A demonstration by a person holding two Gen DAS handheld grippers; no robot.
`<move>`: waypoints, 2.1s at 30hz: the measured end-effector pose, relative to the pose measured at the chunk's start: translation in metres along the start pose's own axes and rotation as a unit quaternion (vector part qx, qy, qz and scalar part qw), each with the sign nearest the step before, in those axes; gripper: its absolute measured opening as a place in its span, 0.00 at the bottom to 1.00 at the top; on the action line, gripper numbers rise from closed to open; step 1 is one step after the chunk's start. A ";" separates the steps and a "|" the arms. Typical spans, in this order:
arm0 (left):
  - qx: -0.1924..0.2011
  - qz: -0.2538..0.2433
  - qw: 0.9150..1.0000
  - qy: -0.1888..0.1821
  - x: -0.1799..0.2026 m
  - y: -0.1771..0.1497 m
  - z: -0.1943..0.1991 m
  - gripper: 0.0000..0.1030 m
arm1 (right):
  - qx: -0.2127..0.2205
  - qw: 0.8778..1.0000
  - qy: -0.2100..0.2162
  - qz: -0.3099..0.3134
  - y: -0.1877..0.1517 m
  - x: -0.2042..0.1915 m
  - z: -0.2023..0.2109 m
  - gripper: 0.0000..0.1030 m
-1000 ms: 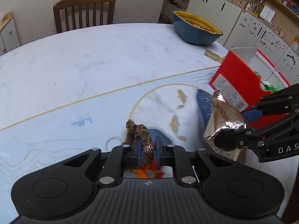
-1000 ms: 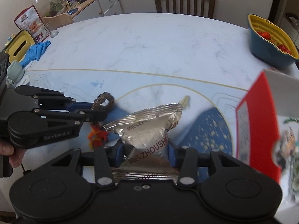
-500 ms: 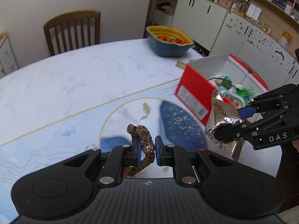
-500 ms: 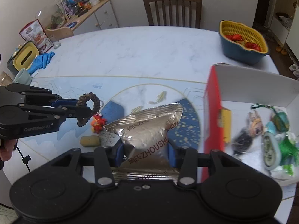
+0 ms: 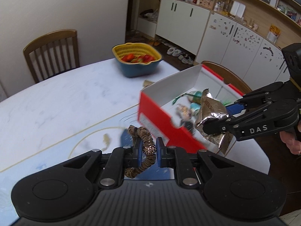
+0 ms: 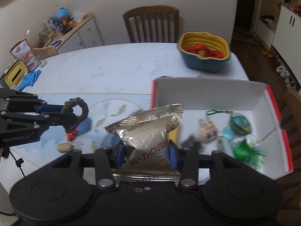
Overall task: Organize objects
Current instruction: 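Carry the snack bag and bracelet over the red box, then open both tools to drop the snack bag and bracelet into the box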
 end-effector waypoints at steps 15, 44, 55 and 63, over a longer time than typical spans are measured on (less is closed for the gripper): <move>-0.003 -0.035 0.999 -0.007 0.080 0.049 -0.052 0.14 | 0.002 0.999 -0.032 -0.017 -0.012 0.100 0.010 0.42; -0.086 -0.024 0.994 0.062 0.087 0.059 -0.195 0.14 | -0.067 0.996 -0.001 0.051 -0.036 0.110 -0.064 0.42; -0.134 0.006 0.990 0.050 0.082 0.052 -0.228 0.14 | -0.081 0.996 0.004 0.044 -0.042 0.113 -0.077 0.43; -0.157 0.015 0.986 0.060 0.075 0.050 -0.237 0.14 | -0.076 0.996 0.011 0.033 -0.040 0.117 -0.077 0.46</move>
Point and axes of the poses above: each gripper's, at about its wrist camera, not at the fingertips, and z roughly against the way its jaws point, x to its right, y to its top, the point moved 8 cm from there along -z, roughly the way its jaws point, and after that the axes turned 1 degree about z, right-handed, at the moved point
